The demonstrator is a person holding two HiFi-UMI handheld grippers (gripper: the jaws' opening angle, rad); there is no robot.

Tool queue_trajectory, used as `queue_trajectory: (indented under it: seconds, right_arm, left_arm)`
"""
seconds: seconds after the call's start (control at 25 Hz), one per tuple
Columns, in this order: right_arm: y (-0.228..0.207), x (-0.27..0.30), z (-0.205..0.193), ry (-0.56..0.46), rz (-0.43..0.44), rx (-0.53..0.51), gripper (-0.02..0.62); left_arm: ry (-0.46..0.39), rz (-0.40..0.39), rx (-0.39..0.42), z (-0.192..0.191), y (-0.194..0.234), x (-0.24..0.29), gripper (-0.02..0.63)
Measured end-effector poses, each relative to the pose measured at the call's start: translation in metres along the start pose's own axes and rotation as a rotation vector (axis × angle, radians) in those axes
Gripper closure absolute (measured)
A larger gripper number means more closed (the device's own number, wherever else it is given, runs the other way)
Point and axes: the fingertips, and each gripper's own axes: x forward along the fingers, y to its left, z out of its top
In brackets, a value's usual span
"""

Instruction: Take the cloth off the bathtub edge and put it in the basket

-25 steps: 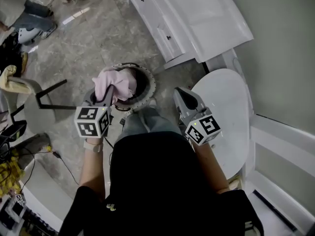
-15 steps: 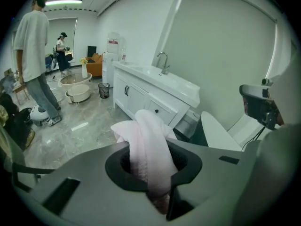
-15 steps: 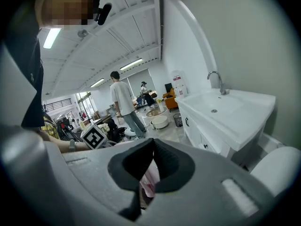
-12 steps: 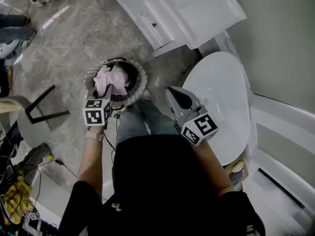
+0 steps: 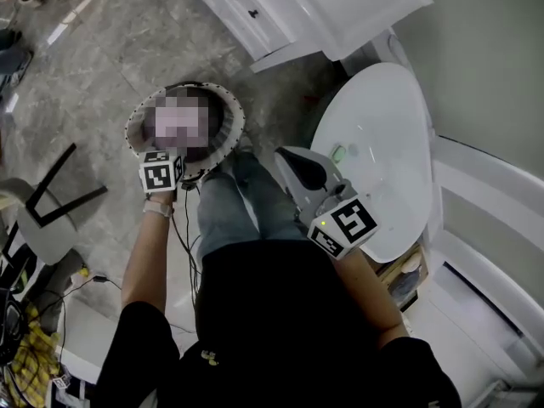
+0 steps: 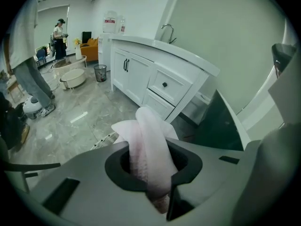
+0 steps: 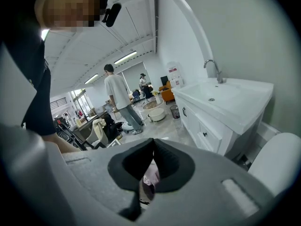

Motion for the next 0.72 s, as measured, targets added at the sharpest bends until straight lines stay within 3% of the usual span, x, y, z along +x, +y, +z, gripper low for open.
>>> queue_trajectory:
  seconds: [0.32,0.72]
  right_arm:
    - [-0.011,0.021,-0.028,0.030,-0.027,0.043,0.598]
    - [-0.029,0.035,-0.067,0.055,-0.092,0.107,0.598]
  left_arm:
    - [0.095,0.019,0.004,-0.049,0.037,0.085,0.512]
    - [0.177,0.049,-0.037,-0.081,0.075,0.167,0.505]
